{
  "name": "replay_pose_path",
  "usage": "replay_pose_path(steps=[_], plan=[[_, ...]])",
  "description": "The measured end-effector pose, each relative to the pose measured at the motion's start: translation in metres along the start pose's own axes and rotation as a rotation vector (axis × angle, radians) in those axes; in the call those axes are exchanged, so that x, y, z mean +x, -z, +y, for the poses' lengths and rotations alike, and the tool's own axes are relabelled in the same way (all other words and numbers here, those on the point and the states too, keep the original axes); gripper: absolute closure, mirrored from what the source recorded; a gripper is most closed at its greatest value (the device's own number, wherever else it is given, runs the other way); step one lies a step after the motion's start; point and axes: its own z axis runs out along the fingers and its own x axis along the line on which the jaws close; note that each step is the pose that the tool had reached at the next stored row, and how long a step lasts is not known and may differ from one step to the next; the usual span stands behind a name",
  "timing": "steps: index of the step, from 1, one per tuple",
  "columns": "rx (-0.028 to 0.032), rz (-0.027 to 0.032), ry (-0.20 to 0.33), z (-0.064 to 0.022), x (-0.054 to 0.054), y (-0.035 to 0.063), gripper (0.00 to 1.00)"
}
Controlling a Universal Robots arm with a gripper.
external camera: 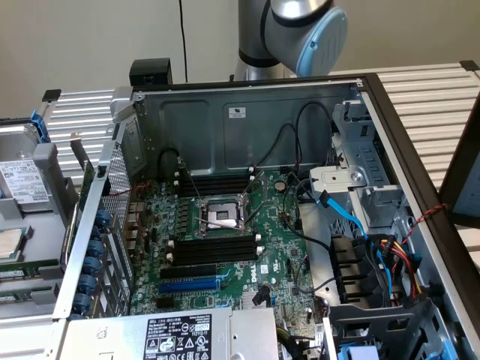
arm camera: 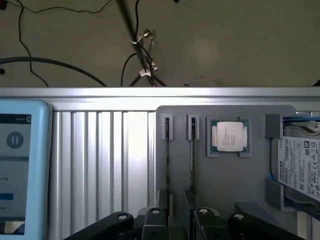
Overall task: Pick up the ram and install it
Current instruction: 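Pick up the ram and move it above insertion slot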
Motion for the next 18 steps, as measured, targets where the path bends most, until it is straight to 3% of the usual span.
replay_pose_path(steps=[18], plan=[[0.0001,0.0,0.0,-0.001,0.008,-0.033,0.73]])
